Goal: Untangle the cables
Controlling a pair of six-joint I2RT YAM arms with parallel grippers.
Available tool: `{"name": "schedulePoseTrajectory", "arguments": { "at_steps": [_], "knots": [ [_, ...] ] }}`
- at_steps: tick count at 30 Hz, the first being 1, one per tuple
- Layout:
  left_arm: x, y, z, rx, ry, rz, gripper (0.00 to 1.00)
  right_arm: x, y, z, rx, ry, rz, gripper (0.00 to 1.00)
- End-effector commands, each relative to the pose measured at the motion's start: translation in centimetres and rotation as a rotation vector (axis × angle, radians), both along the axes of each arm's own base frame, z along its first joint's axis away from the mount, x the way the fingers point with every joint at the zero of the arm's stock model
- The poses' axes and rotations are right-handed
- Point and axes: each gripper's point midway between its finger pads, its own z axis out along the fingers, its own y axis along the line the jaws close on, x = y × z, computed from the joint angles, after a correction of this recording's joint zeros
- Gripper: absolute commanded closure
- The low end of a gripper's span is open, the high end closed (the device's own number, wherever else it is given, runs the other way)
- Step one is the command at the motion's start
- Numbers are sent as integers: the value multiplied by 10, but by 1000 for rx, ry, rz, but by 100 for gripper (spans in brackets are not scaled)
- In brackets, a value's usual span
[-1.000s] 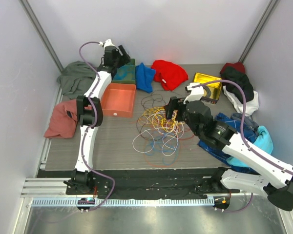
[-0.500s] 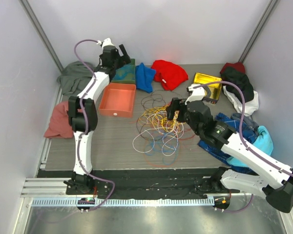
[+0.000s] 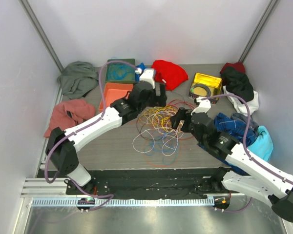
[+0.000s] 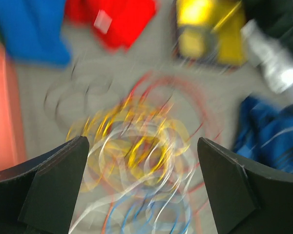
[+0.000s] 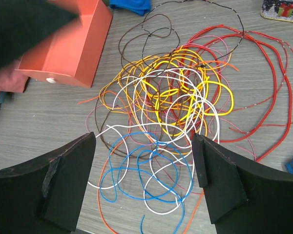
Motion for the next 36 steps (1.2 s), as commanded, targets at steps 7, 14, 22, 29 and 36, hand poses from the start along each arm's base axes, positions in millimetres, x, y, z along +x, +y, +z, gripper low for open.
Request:
{"name": "schedulePoseTrajectory", "arguments": {
  "at_steps": [7,14,22,29,36],
  "knots": [
    [-126,32,-109,-121,363,-89,6,-15,-21,27,95,-68,-45,12],
    [-166,17,-135,-126,430,-162,7,-16,-14,16,118,-25,-35,12],
    [-171,3,-171,-72,504,-209,9,-20,-17,11,131,-7,-45,13],
    [-170,1,-197,-54,569,-200,14,-23,-22,8,117,0,-56,13],
    [-164,4,-213,-44,593,-176,19,-22,-24,5,96,4,-60,13]
  ]
}}
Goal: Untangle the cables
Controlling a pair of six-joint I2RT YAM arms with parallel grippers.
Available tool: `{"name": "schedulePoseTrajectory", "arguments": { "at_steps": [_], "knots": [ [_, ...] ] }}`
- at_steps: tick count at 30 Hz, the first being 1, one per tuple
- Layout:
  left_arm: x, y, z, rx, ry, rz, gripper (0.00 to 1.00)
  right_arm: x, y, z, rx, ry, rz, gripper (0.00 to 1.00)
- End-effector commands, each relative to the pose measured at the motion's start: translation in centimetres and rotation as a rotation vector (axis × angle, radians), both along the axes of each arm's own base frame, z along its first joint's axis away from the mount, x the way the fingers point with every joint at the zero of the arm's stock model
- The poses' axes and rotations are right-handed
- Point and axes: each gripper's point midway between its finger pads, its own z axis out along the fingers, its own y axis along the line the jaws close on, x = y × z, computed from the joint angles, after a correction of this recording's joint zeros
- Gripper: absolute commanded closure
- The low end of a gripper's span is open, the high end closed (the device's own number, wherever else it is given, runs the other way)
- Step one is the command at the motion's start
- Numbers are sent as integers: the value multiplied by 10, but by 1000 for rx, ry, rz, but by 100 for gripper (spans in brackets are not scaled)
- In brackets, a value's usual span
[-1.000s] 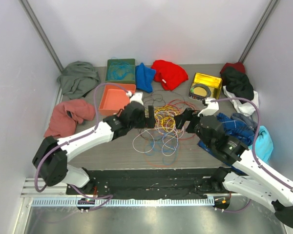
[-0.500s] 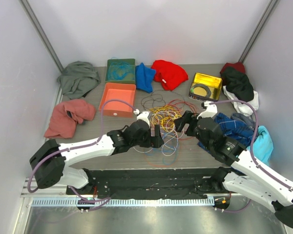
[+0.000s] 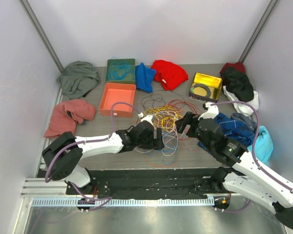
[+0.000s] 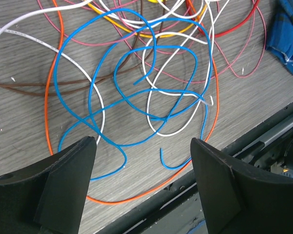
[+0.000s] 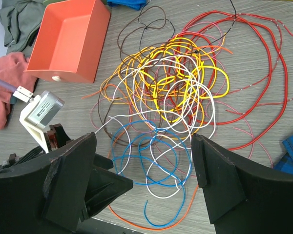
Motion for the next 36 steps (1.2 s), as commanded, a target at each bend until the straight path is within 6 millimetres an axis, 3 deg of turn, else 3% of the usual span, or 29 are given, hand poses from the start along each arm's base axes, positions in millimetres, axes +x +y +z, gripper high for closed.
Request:
{"name": "schedulePoseTrajectory", "arguments": {
  "at_steps": [1,6,8,13,14,20,22,25,26,28,29,35,36],
  "knots": [
    [9,-8,-2,-40,1,10,20,4,-4,5,11,-18,-31,13],
    [14,-7,-17,-17,23,18,34,4,-6,3,2,-17,-36,13],
    [14,-7,-17,-13,21,16,45,4,-6,2,-1,-15,-39,13],
    [20,-3,-2,-25,-33,26,65,5,-8,2,-10,-19,-47,13],
    [21,-4,1,-28,-44,25,73,6,-7,3,-9,-21,-46,13],
    [22,3,25,-50,-91,30,100,8,-4,5,0,-27,-42,13],
    [21,4,36,-56,-108,23,100,7,-4,5,0,-28,-38,13],
    [24,8,71,-86,-175,15,100,6,-5,9,10,-39,-38,13],
    [27,7,98,-122,-221,18,100,5,-6,11,14,-45,-38,13],
    [35,17,125,-102,-306,23,100,5,-7,13,18,-51,-40,14],
    [38,20,148,-102,-345,30,100,4,-7,15,20,-55,-38,14],
    [60,61,263,-68,-626,119,100,2,-14,28,30,-93,-46,14],
    [61,66,268,-47,-635,123,100,1,-13,30,32,-97,-43,14]
  ]
}}
